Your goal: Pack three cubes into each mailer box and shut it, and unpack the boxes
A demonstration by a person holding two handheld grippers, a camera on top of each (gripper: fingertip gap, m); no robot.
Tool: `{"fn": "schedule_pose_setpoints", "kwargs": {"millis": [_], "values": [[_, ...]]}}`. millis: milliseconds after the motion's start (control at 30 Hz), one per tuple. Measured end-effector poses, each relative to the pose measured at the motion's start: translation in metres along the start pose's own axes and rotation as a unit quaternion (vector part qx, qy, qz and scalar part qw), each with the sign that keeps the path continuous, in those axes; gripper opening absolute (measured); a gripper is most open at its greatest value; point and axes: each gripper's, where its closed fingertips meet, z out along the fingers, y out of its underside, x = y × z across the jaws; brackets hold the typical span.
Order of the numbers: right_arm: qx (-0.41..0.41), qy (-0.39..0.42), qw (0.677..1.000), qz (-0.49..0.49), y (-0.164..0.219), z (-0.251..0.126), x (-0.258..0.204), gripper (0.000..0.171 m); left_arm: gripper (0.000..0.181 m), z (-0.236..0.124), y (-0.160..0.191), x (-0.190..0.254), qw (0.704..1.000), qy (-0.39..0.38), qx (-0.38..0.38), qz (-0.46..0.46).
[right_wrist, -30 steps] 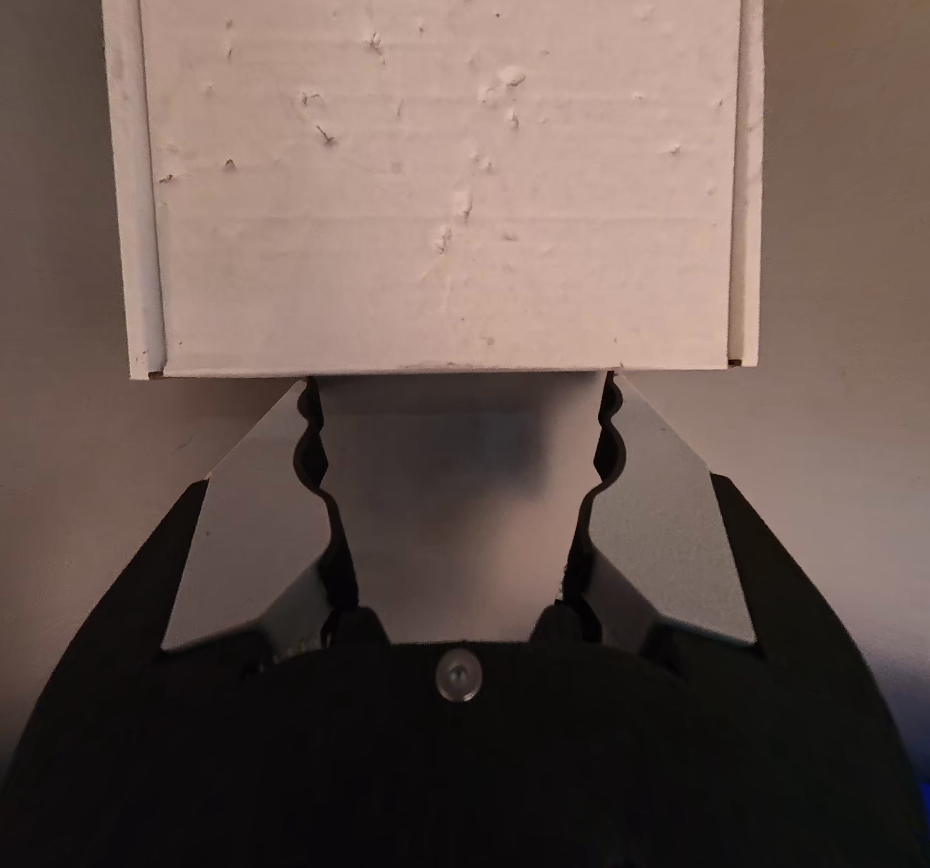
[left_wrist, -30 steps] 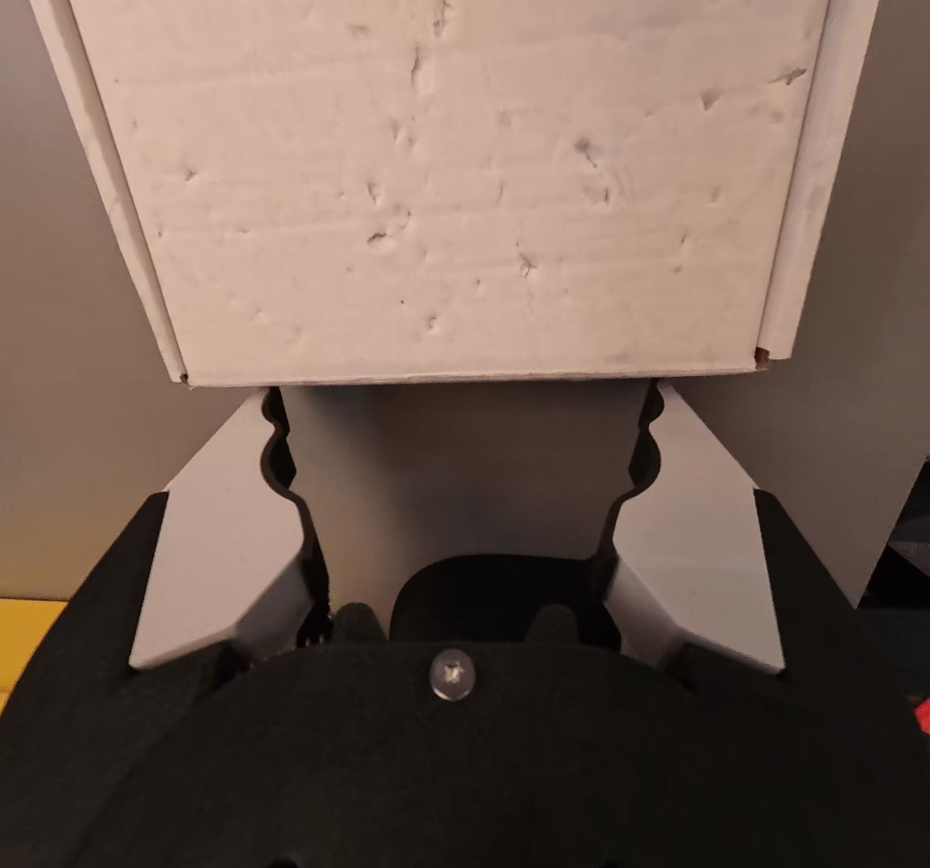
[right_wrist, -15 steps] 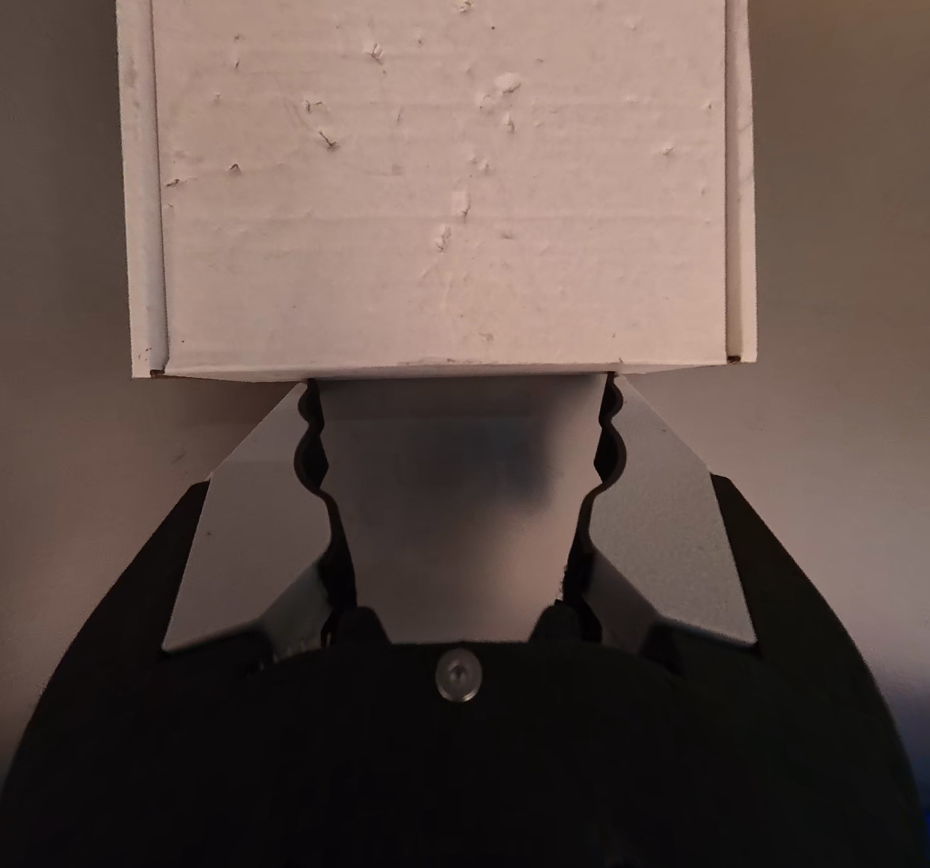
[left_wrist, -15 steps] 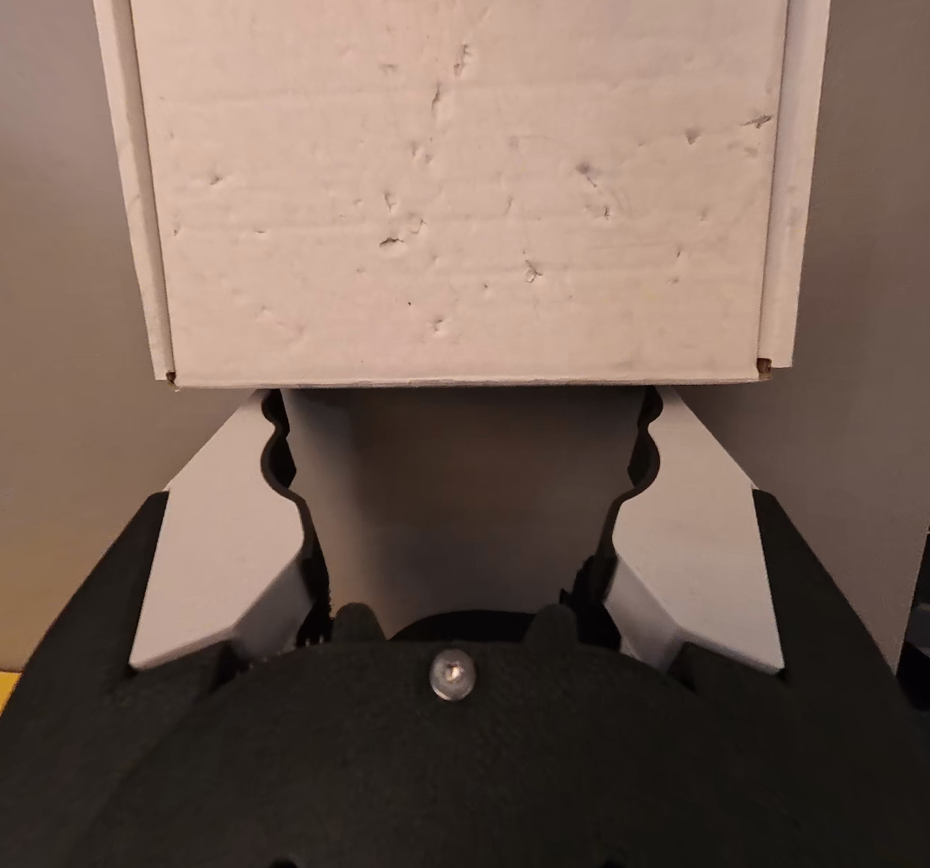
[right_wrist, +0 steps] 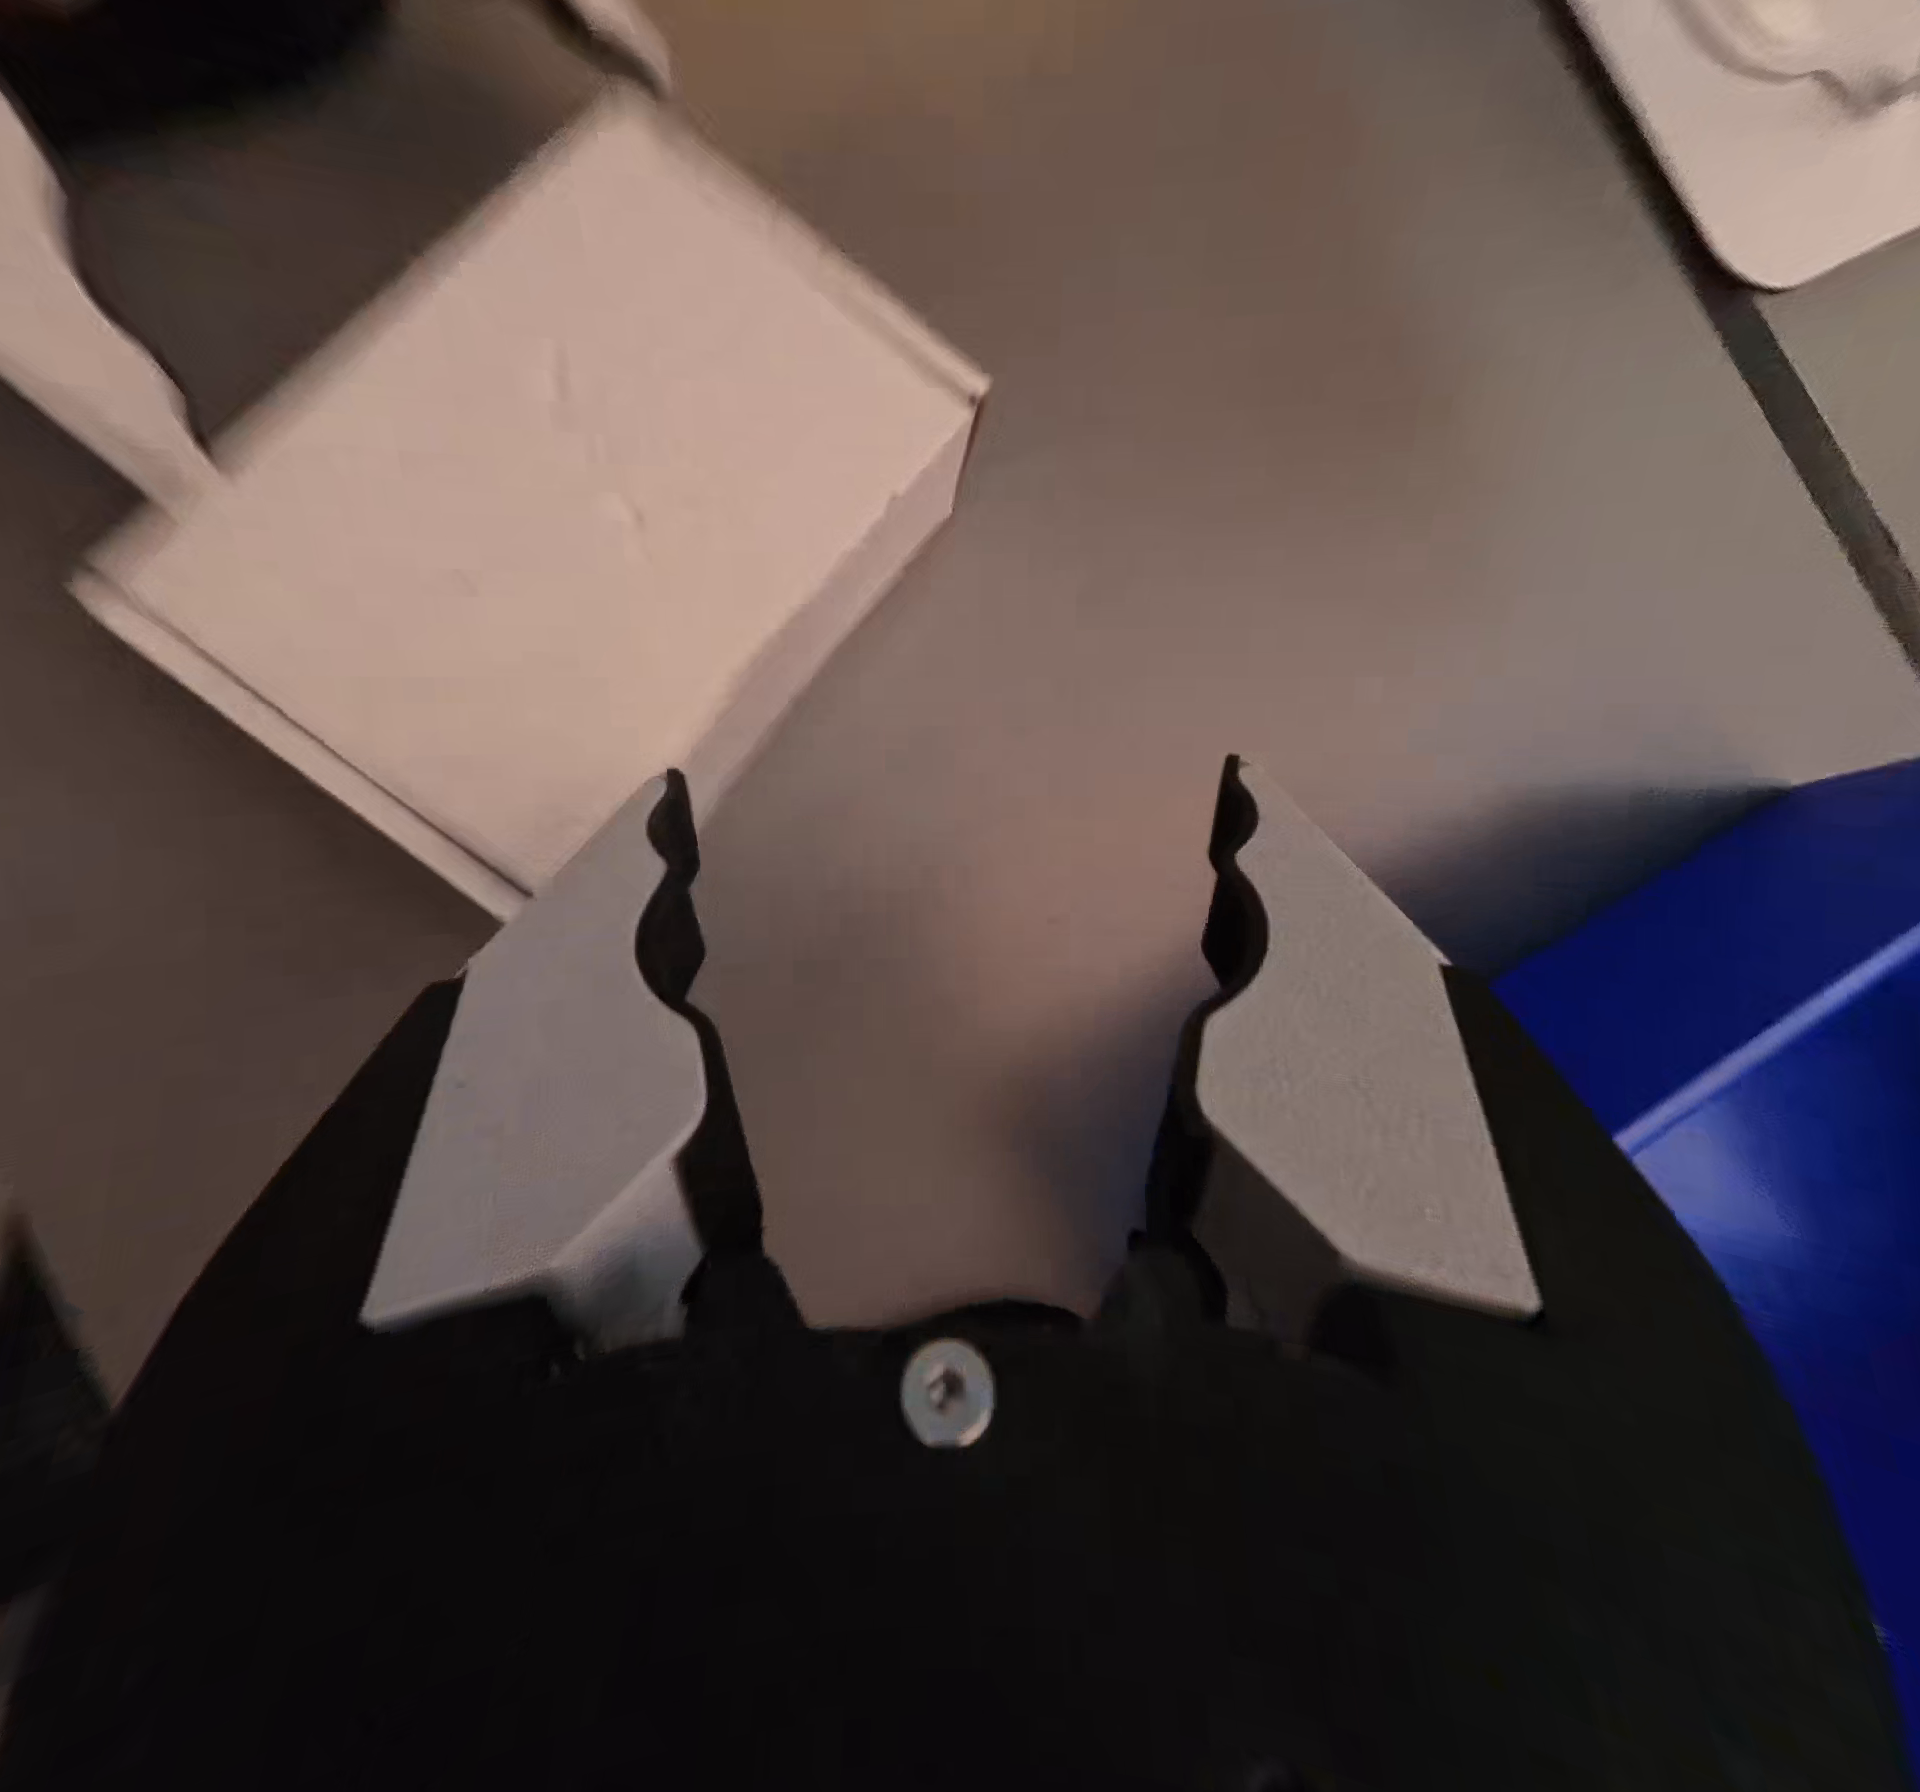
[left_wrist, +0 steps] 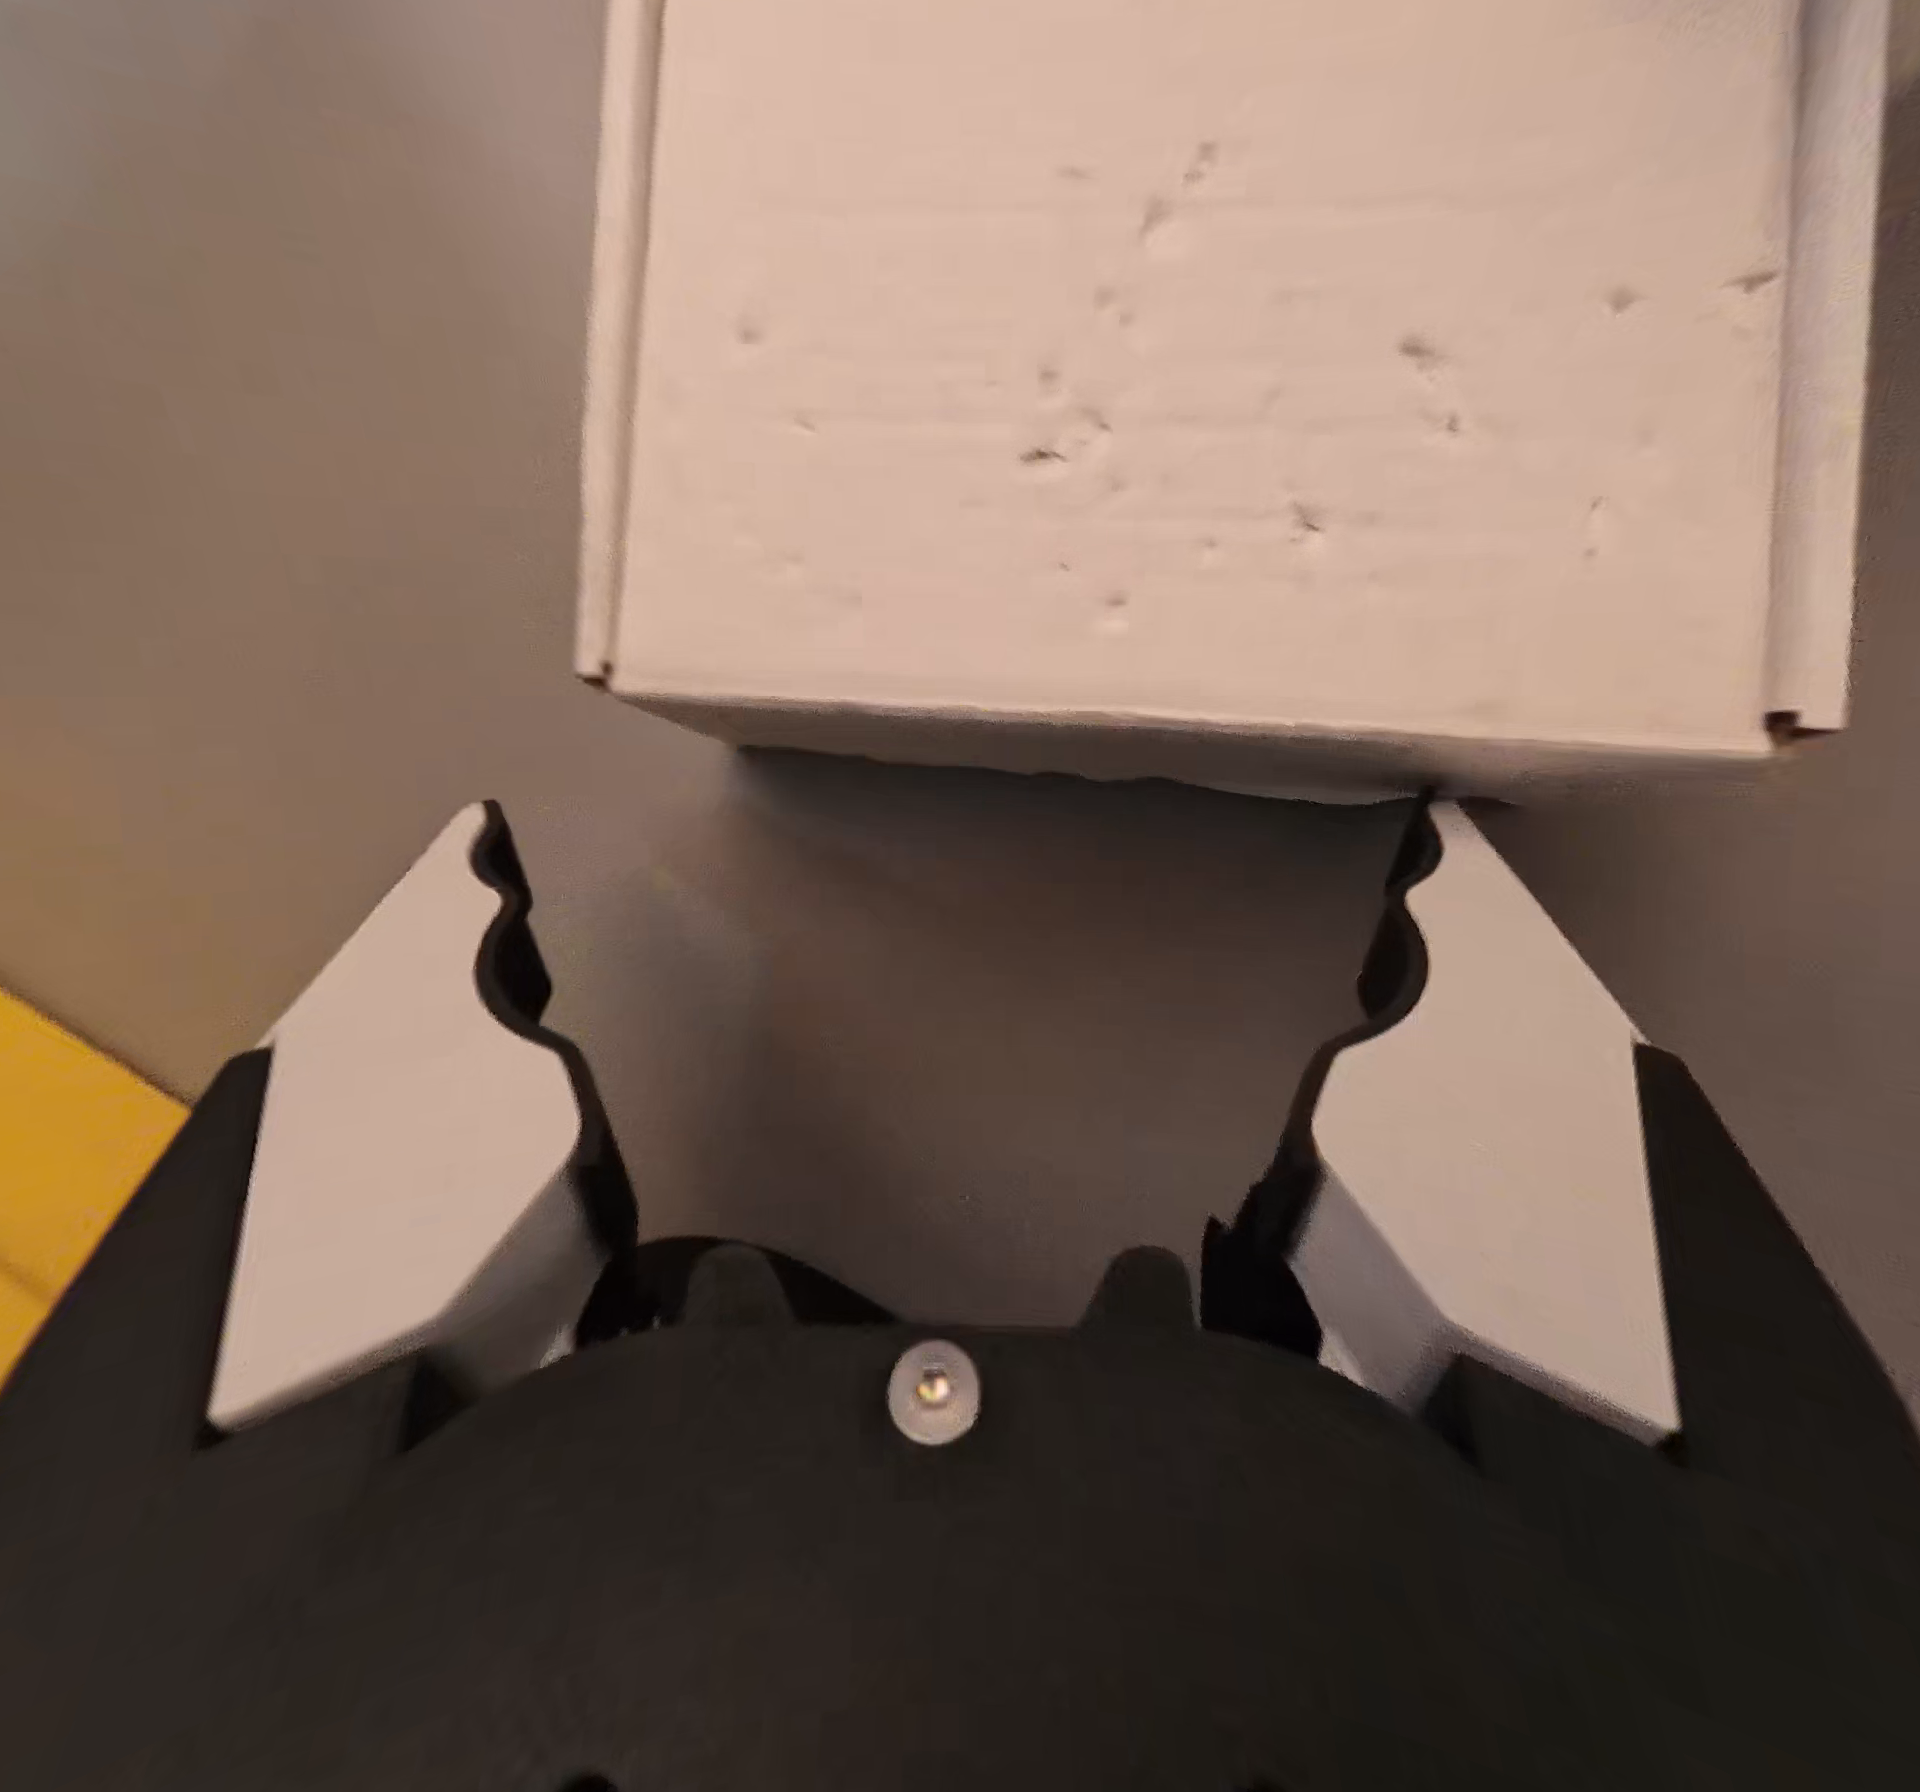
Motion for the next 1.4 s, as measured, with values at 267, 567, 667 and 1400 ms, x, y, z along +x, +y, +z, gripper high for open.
{"fn": "schedule_pose_setpoints", "kwargs": {"millis": [267,567,667,1400], "values": [[0.044,-0.049,0.993,0.101,-0.031,0.019,-0.052,0.121,0.158,0.016,-0.025,0.031,0.998,-0.018,0.038,-0.044],[-0.120,-0.059,0.989,-0.066,-0.017,0.075,-0.071,0.138,0.154,-0.031,0.005,0.036,0.986,-0.010,0.106,-0.125],[-0.164,-0.086,0.980,-0.073,-0.014,0.079,-0.077,0.128,0.153,-0.045,0.011,0.026,0.983,-0.035,0.124,-0.131],[-0.246,0.109,0.960,-0.078,0.001,-0.113,0.232,0.126,0.146,-0.069,-0.007,0.024,0.977,-0.035,0.180,-0.113]]}}
